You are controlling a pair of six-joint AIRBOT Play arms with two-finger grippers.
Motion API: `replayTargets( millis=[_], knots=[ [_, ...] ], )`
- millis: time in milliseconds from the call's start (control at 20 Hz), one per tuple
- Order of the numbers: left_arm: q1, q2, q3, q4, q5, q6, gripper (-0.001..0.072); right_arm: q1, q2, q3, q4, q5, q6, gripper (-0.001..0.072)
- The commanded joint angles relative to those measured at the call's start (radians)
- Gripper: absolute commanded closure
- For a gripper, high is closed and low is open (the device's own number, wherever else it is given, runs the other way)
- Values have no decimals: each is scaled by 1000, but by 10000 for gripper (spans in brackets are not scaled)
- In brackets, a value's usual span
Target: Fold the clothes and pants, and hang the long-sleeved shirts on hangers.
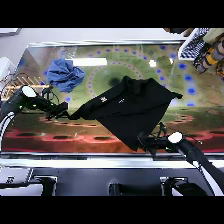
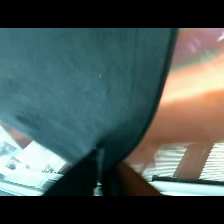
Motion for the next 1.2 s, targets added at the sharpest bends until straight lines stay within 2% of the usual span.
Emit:
replayTargets(
  millis=[0,50,200,300,400,650,800,1000,1150],
  knots=[
    [0,4,0,-10,-10,0,690,-1,-10,20,153,-10,-146,685],
    [5,11,1,-44,-10,15,690,-4,-2,43,151,7,-154,686],
    [64,51,36,-346,-20,201,690,-52,78,191,141,56,-196,686],
    [126,94,109,-541,-21,257,692,-116,162,369,140,88,-289,686],
    [184,158,220,-619,-21,288,693,-178,241,556,134,98,-306,686],
    [351,426,452,-595,-16,274,693,-300,399,971,71,214,-237,686],
    [474,645,486,-444,38,199,693,-302,473,1139,-57,225,-175,686],
    [560,864,486,-148,156,76,693,-302,525,1193,-180,221,-87,686],
    [568,896,485,-92,233,58,693,-302,497,1192,-217,275,-79,685]
  ],
)
